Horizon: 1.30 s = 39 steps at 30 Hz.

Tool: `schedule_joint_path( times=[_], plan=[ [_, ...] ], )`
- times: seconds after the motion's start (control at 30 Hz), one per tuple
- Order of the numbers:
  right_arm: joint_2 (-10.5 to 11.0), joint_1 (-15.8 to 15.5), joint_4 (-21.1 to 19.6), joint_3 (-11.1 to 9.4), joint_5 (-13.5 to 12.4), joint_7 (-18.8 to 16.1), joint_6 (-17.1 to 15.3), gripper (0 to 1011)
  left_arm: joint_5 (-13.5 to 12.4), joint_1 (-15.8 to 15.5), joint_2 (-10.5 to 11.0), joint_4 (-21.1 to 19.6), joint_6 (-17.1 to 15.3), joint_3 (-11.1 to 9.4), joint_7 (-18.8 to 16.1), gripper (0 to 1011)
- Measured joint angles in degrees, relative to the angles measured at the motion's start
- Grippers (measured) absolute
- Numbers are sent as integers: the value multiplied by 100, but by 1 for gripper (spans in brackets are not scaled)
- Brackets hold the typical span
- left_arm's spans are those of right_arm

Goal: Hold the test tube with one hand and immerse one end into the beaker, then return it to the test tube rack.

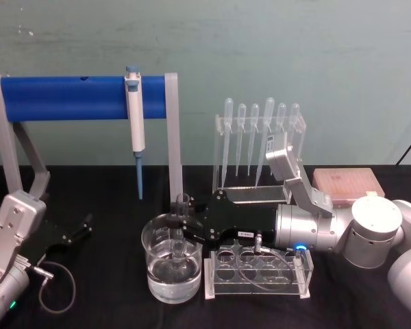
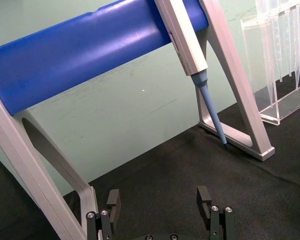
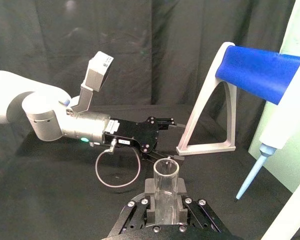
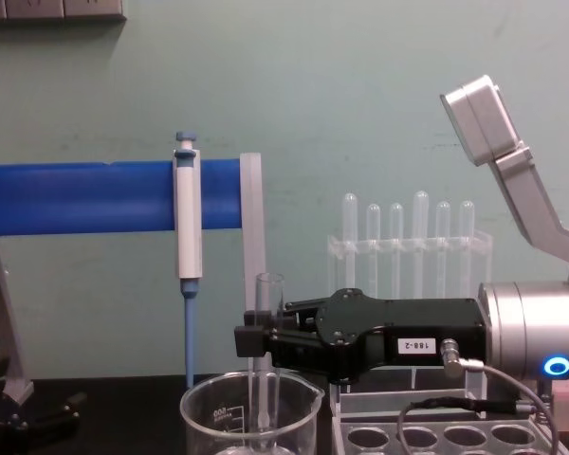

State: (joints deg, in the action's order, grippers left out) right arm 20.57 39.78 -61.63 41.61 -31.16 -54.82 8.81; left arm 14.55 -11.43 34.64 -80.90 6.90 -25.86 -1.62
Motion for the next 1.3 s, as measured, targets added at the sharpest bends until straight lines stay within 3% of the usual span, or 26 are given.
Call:
schedule_joint_path(
  times=[1.3],
  plan=[
    [0,0,0,0,0,0,0,228,0,0,0,0,0,0,0,1000]
  ],
)
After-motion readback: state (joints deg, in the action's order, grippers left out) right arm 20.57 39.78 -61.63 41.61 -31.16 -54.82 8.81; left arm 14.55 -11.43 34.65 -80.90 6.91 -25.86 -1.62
